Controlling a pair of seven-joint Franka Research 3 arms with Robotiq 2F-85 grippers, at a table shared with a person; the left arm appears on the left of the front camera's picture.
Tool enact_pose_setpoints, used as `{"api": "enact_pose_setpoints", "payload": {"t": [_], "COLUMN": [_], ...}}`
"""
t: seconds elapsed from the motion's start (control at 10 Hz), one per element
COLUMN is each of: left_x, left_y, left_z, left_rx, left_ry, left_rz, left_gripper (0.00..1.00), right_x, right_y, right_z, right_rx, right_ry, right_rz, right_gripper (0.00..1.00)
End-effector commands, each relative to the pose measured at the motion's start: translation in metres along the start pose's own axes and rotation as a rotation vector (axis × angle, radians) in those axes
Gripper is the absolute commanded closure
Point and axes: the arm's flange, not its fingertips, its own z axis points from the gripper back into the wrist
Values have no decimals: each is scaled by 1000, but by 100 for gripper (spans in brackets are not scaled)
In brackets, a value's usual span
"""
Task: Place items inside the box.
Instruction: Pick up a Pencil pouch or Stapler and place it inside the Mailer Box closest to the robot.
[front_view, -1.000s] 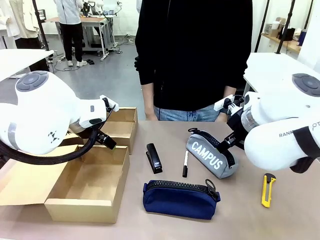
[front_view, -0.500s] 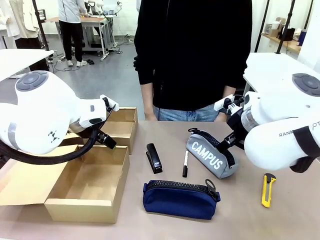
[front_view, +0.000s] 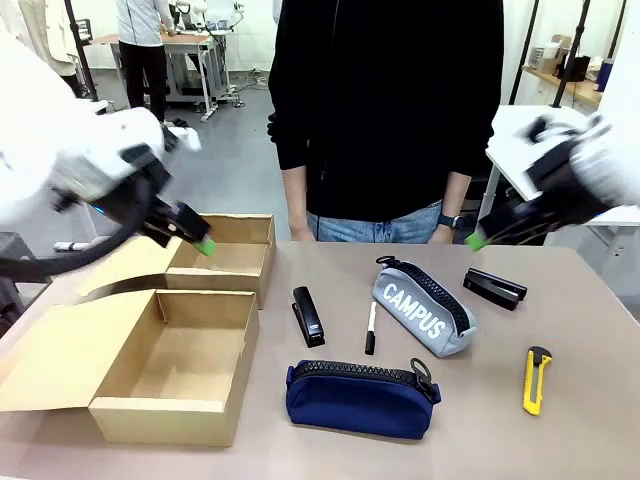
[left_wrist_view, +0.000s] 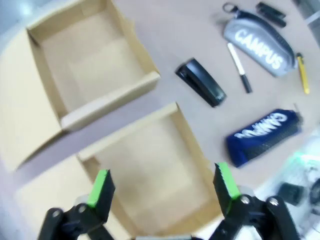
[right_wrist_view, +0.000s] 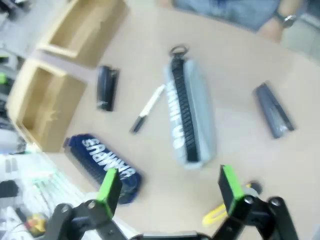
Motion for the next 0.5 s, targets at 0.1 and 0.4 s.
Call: {"api": "enact_pose_setpoints", "payload": {"t": [0.1,0.4], "left_x": [-23,-95], "left_y": [98,239], "left_z": [66,66], "left_rx": [-372,-573], "left_ry": [-70,-384], "left_rz": [252,894], "left_gripper": [0,0], "right_x": [-65,-151], "right_y": [-89,-212], "right_z": [100,147], "right_rx": [305,458], "right_ry": [-180,-545], "right_rz": [-429,-694], "right_gripper": [0,0]}}
